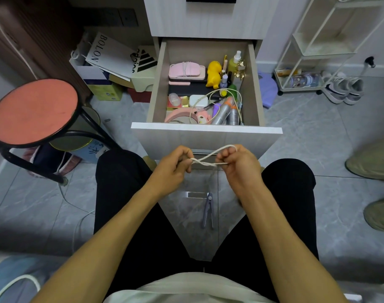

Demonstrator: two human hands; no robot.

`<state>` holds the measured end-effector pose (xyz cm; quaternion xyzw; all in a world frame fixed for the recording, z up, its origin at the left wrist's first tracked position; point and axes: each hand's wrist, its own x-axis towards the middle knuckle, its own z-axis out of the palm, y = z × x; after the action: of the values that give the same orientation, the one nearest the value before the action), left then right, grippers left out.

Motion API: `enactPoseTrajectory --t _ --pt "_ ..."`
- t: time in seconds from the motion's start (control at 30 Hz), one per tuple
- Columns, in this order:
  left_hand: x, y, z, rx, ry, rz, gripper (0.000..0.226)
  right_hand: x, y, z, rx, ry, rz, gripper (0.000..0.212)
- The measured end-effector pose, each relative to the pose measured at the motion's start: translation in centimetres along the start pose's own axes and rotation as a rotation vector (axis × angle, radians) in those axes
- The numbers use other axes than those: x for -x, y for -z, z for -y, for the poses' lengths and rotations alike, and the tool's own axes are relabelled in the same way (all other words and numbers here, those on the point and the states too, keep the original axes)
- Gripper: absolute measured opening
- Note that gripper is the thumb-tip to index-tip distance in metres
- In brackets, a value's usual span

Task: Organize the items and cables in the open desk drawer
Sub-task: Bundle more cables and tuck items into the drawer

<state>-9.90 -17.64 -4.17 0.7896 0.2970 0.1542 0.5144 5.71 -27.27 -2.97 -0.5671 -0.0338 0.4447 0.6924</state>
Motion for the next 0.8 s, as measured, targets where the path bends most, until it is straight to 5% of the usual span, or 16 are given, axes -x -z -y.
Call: enactPoseTrajectory --t 0.07,0.17,0.3,0.37,0.47,0.5,0.6,0.67,0.8 --pt "0.0 0.2 0.4 -0.034 0.011 -0.008 0.01 0.2 0.0 0.2 -0.114 -0.123 0.048 0.029" --pt "0.0 0.5 0.9 -0.114 0.032 -0.009 0.014 0.8 0.0 0.6 0.469 -0.081 0.167 0.018" --pt "-0.6 0.4 0.2 -0.201 -0.015 0.041 0.013 0.2 0.1 0.5 1.124 0.206 0.386 0.029" --pt "-0.9 0.3 -0.1 -0.188 -0.023 0.041 0.013 0.0 0.0 0.6 0.992 0.233 0.346 0.03" --pt "-1.1 0.7 0.1 -0.13 0.017 0.004 0.018 -0.6 0.3 1.3 0.251 0.023 0.0 0.029" --pt "-1.1 0.9 0.2 -0.123 0.03 -0.015 0.018 -1.1 0.7 1.3 0.176 -0.007 -0.077 0.029" --pt "-1.0 1.5 0.4 -0.171 0.028 -0.047 0.015 -1.8 1.3 0.3 0.637 0.098 -0.049 0.024" --pt "-1.1 1.6 0.2 -0.227 0.007 -0.013 0.013 -1.6 1.5 -0.6 0.979 0.284 0.047 0.014" --pt "-1.8 1.1 -1.1 -0.282 -0.051 0.052 0.015 -1.5 0.3 -0.6 1.374 0.601 0.335 0.026"
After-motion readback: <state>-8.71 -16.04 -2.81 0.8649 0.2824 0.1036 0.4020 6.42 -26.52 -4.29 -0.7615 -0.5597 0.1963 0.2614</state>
